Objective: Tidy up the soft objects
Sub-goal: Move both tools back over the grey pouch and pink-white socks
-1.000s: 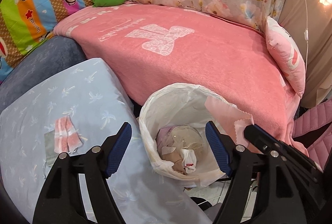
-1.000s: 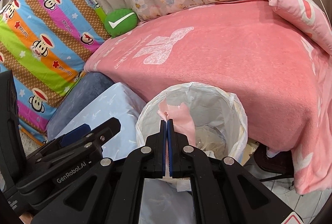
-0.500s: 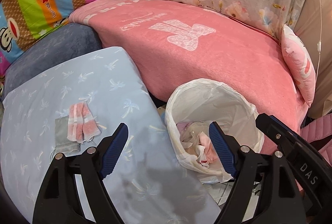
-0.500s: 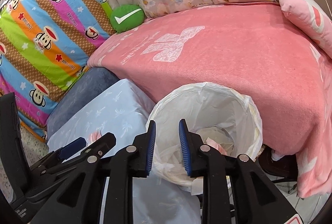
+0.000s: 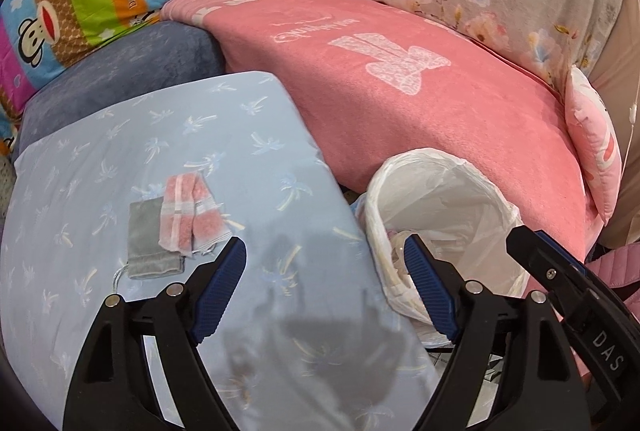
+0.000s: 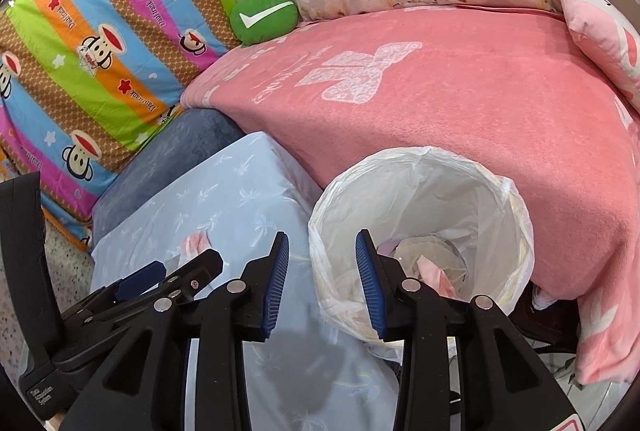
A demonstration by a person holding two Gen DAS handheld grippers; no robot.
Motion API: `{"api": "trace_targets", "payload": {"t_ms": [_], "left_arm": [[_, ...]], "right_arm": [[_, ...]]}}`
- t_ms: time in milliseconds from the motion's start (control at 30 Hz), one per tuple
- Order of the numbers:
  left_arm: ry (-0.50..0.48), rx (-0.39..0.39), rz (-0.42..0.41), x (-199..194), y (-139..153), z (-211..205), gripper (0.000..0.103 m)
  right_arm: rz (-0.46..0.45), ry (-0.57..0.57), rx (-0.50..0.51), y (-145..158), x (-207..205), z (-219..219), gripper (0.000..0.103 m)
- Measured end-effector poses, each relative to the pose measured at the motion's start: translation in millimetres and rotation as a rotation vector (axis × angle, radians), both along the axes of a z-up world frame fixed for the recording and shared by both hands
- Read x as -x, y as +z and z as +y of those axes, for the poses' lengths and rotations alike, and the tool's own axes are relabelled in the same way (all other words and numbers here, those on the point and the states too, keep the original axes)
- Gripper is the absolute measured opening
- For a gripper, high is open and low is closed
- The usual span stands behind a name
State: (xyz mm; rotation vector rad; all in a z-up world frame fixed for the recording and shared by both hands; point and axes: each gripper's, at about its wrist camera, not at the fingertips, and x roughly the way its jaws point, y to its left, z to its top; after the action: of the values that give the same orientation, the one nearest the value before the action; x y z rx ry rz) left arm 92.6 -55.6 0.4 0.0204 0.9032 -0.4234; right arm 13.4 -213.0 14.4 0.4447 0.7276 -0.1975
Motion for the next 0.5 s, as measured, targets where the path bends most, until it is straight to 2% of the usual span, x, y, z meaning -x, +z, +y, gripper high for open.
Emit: {"api": "trace_targets", "payload": {"t_ms": [500], "left_arm": [[0.123, 0.02, 0.054, -14, -14, 57, 0.08]], "right_arm": [[0.038, 0.083, 0.029, -8, -22, 47, 0.041]]}}
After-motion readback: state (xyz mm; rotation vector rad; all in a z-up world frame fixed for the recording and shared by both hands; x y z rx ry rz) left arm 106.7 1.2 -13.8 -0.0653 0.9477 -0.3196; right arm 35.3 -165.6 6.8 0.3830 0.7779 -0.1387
